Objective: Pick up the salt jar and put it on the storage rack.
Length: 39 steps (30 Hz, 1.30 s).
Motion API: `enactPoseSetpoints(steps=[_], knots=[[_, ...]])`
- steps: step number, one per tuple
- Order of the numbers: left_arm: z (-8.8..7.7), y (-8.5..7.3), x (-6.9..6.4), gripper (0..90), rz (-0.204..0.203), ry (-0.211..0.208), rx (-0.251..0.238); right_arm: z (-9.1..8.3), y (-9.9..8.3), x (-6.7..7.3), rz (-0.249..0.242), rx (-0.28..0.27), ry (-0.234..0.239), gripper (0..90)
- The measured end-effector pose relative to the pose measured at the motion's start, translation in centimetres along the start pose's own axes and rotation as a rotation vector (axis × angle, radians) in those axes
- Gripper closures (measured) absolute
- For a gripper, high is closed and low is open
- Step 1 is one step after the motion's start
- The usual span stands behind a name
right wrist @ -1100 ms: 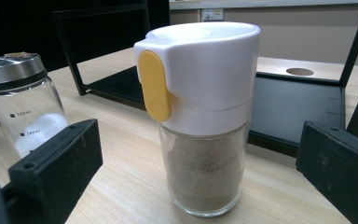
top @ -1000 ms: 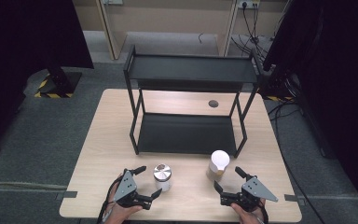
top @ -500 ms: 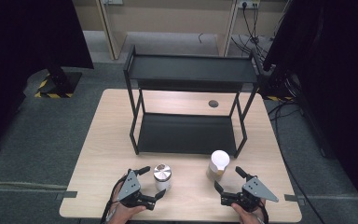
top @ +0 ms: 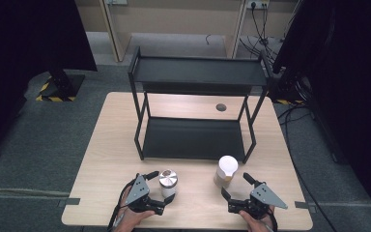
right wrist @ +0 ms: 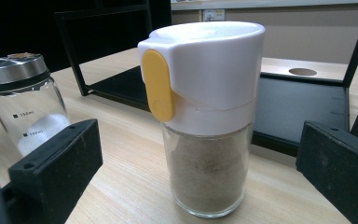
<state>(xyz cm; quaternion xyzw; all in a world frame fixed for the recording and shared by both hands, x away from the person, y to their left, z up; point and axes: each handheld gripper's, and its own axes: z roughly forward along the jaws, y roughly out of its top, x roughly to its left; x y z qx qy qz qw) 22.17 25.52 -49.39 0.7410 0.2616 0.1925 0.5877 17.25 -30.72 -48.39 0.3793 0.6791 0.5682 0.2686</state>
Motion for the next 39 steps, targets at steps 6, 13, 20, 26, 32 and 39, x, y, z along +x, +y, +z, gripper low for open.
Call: enactPoseSetpoints(steps=[6,13,20,26,32,39], knots=[[0.7,0.3,0.1,4.3,0.003,-0.010,0.005,0.1,0.0,0.0,0.000,0.002,0.002,0.5],[1.2,0.6,0.2,8.6,-0.005,-0.010,0.018,0.1,0.0,0.0,0.001,0.003,0.002,0.5],[1.6,0.7,0.4,13.6,-0.009,-0.009,0.036,0.0,0.0,0.0,0.001,0.002,0.002,0.5],[1.7,0.8,0.5,17.7,-0.006,-0.010,0.043,0.1,0.0,0.0,0.000,0.004,0.003,0.5],[1.8,0.9,0.4,23.8,0.002,-0.008,0.049,0.1,0.0,0.0,0.002,0.004,0.003,0.5],[1.9,0.9,0.4,30.7,0.002,-0.006,0.048,0.1,0.0,-0.1,0.001,0.005,0.003,0.5]])
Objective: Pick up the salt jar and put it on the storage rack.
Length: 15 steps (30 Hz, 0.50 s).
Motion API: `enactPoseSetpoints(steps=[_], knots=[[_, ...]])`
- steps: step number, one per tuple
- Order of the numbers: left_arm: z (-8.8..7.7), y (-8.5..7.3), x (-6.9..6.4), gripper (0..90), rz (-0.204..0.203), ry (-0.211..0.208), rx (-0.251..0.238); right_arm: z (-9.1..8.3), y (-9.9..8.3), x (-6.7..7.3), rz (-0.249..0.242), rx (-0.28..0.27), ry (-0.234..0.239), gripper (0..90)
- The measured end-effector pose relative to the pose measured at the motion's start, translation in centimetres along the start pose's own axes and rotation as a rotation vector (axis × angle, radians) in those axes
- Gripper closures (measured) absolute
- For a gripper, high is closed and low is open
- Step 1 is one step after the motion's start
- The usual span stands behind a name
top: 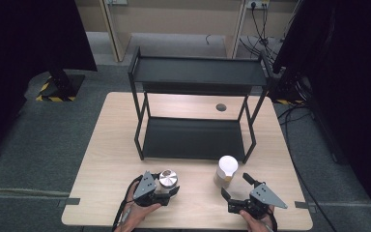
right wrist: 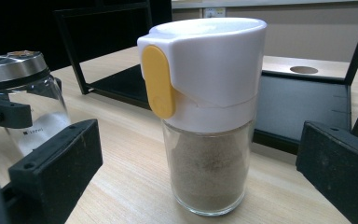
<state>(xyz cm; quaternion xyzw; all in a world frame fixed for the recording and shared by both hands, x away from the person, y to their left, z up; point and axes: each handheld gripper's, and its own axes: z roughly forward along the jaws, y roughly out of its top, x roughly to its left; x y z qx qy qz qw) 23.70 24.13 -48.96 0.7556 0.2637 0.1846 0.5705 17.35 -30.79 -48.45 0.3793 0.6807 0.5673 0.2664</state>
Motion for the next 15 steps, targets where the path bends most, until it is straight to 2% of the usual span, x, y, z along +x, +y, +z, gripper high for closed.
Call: enactPoseSetpoints(steps=[8,15], knots=[[0.02,-0.03,-0.22,31.1,0.005,0.008,-0.007,-0.01,-0.01,0.00,-0.001,-0.001,-0.001,0.5],[-0.25,0.62,-0.35,31.1,0.004,0.000,-0.015,-0.05,-0.01,-0.01,0.000,-0.002,-0.002,0.5]])
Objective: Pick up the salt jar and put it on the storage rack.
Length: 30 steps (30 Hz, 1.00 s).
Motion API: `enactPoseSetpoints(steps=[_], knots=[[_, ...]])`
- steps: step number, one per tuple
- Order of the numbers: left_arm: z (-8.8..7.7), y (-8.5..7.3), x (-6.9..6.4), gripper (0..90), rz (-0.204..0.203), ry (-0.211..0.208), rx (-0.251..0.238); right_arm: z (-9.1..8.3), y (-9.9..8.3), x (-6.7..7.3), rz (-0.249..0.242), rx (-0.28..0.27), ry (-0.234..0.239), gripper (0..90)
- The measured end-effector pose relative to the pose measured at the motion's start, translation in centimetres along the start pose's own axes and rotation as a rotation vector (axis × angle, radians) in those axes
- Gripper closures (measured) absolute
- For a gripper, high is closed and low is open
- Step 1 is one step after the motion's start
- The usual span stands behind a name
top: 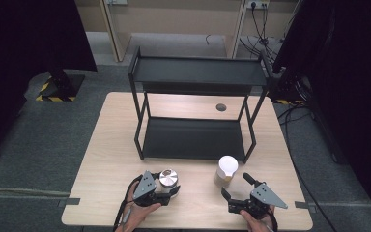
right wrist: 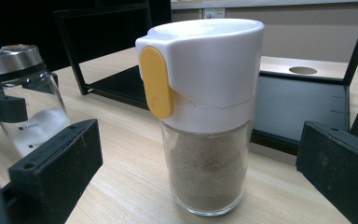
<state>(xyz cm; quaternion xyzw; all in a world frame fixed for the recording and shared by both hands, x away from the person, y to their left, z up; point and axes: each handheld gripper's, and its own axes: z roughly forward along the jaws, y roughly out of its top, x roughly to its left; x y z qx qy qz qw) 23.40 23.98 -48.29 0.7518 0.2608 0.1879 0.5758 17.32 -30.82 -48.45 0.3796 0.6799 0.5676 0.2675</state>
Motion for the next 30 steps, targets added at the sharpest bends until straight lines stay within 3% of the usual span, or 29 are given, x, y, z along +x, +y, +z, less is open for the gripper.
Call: enactPoseSetpoints(steps=[11,30], knots=[[-0.1,1.2,0.0,31.2,-0.023,-0.023,0.005,-0.1,0.0,0.0,0.001,-0.003,0.000,0.5],[-1.1,3.1,0.3,31.1,-0.026,-0.017,0.003,-0.1,0.0,-0.1,0.002,-0.003,0.003,0.5]])
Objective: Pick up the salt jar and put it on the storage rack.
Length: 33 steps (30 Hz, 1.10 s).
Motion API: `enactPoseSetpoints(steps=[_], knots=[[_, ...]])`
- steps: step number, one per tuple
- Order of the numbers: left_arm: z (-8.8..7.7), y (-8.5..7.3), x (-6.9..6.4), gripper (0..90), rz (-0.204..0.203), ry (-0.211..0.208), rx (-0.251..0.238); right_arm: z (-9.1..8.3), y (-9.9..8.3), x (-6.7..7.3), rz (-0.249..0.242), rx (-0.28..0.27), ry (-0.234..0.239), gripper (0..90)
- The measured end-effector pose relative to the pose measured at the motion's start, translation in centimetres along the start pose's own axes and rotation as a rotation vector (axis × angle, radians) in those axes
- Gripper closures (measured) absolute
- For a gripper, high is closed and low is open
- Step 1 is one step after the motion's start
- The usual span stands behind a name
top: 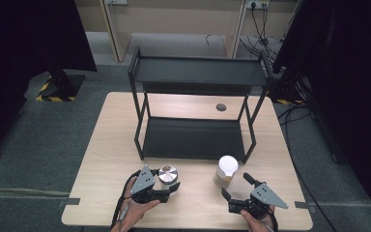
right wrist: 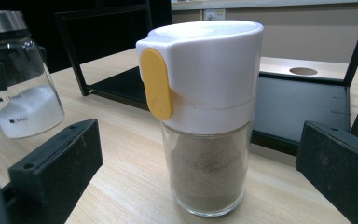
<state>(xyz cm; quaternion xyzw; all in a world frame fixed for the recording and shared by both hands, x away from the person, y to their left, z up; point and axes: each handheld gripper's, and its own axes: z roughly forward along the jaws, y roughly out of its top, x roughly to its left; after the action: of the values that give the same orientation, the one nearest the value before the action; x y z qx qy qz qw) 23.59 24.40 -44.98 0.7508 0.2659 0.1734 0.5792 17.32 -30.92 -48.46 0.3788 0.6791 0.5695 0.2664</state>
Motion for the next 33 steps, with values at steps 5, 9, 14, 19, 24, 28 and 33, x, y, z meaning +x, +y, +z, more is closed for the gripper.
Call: enactPoseSetpoints(steps=[5,9,14,19,24,28,33], knots=[[-0.4,0.7,0.3,31.2,-0.003,0.005,0.000,0.0,0.0,0.0,0.000,0.000,0.000,0.5],[-0.7,1.3,0.5,31.1,-0.008,0.004,0.005,0.0,0.0,0.0,0.002,0.000,-0.002,0.5],[-0.8,2.0,0.9,31.1,-0.011,0.000,0.005,0.0,0.0,0.0,0.001,0.000,-0.002,0.5],[-0.7,2.6,1.0,31.1,-0.010,-0.003,0.009,0.0,0.0,0.0,0.001,0.000,-0.003,0.5],[-0.9,3.4,1.3,31.2,-0.009,-0.006,0.007,0.0,0.0,0.0,0.002,0.000,-0.003,0.5],[-1.1,4.3,1.7,31.2,-0.008,-0.004,-0.001,-0.1,0.0,0.0,0.004,-0.001,-0.004,0.5],[-1.2,5.8,2.3,31.2,0.000,-0.004,-0.005,-0.1,0.0,0.0,0.006,-0.001,-0.005,0.5]])
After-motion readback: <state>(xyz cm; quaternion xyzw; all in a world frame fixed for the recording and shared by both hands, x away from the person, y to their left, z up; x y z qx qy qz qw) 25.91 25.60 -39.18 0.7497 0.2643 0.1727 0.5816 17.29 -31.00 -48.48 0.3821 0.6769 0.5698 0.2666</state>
